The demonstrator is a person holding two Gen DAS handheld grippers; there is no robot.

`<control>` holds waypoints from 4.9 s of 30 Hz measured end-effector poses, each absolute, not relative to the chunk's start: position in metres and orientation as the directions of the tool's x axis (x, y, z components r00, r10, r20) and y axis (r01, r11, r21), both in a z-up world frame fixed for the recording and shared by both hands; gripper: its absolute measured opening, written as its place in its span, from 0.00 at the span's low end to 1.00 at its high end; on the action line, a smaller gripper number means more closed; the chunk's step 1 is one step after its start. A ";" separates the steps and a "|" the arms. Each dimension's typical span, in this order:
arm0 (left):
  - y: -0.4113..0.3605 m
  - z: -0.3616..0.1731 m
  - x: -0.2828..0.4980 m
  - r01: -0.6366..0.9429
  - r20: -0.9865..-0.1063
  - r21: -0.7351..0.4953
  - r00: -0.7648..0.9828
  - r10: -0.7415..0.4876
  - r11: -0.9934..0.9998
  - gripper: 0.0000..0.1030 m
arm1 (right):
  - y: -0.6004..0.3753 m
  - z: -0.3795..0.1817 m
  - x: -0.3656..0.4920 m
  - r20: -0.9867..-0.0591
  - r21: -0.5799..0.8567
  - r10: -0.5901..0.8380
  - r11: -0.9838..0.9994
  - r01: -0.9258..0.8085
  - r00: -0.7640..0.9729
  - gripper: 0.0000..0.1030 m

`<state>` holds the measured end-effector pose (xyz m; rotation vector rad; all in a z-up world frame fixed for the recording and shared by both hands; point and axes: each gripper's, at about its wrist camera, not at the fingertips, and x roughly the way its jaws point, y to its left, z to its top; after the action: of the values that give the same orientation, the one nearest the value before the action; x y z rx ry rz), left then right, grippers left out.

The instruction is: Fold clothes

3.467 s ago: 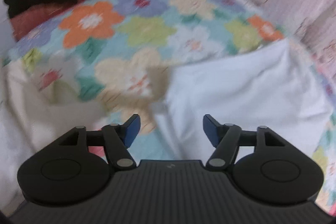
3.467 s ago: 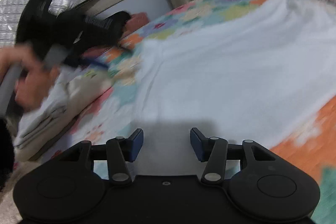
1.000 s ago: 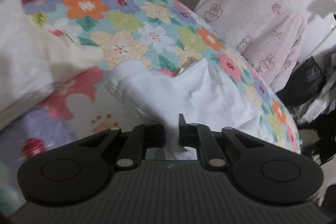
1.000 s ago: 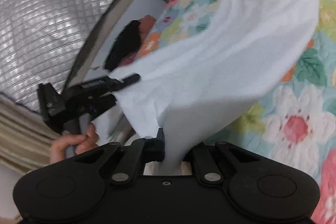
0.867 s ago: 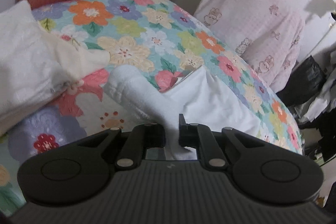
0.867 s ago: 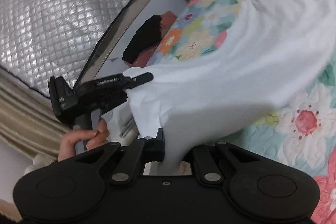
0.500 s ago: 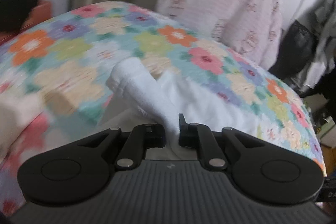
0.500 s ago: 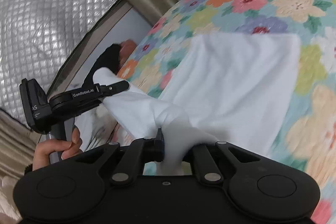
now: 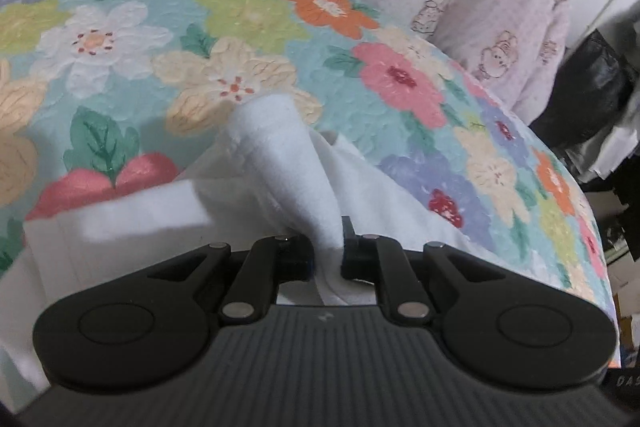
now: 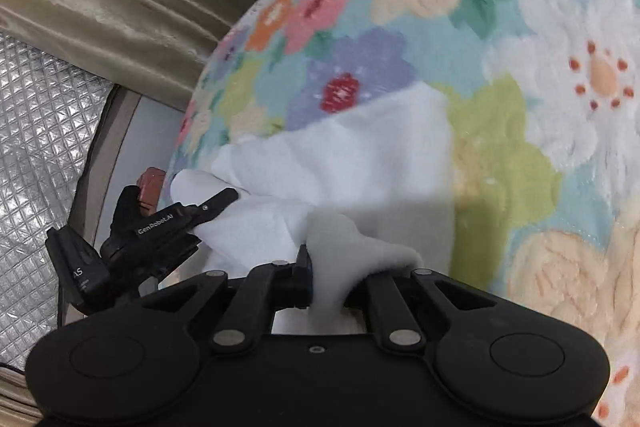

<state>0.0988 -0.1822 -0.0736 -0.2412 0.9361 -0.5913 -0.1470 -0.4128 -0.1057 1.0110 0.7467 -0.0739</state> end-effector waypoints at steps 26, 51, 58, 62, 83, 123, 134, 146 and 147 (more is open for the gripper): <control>-0.156 -0.052 0.094 0.443 -0.534 -0.446 0.565 -0.628 0.778 0.40 | -0.493 -0.127 -0.177 -0.195 0.975 0.212 0.152 0.165 0.958 0.41; -0.214 -0.064 0.120 0.374 -0.788 -0.270 0.443 -0.427 0.887 0.40 | -0.457 -0.123 -0.136 -0.582 0.504 -0.104 0.733 0.458 0.807 0.48; -0.126 -0.036 0.072 0.247 -0.805 -0.339 0.422 -0.416 0.908 0.55 | -0.475 -0.105 -0.162 -0.604 0.573 -0.096 0.638 0.515 0.791 0.54; -0.083 -0.034 0.041 0.183 -0.811 -0.337 0.442 -0.384 0.923 0.70 | -0.466 -0.098 -0.181 -0.540 0.699 0.026 0.570 0.432 0.841 0.63; -0.088 -0.099 0.046 0.159 -0.670 -0.534 0.519 -0.531 0.830 0.15 | -0.397 -0.129 -0.160 -0.435 0.752 0.195 0.616 0.235 0.879 0.17; -0.076 0.000 -0.045 0.318 -0.607 -0.229 0.692 -0.390 0.920 0.20 | -0.332 0.023 -0.154 -0.424 0.211 0.047 0.976 0.048 0.904 0.20; 0.168 0.087 -0.109 -0.021 -0.380 -0.344 0.917 -0.119 0.939 0.20 | -0.162 0.092 -0.061 -0.312 0.226 0.423 0.903 -0.365 0.851 0.20; 0.325 0.054 -0.141 -0.438 -0.471 -0.333 0.844 0.256 0.835 0.20 | 0.087 0.081 0.094 -0.441 0.216 0.673 0.722 -0.657 0.594 0.19; 0.324 0.047 -0.143 -0.458 -0.463 -0.340 0.842 0.278 0.821 0.20 | 0.097 0.078 0.102 -0.452 0.218 0.675 0.718 -0.661 0.583 0.19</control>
<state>-0.1427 0.3241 0.0469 -0.4600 0.4101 0.4039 0.1020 0.0969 0.0776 0.0264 0.5391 0.7798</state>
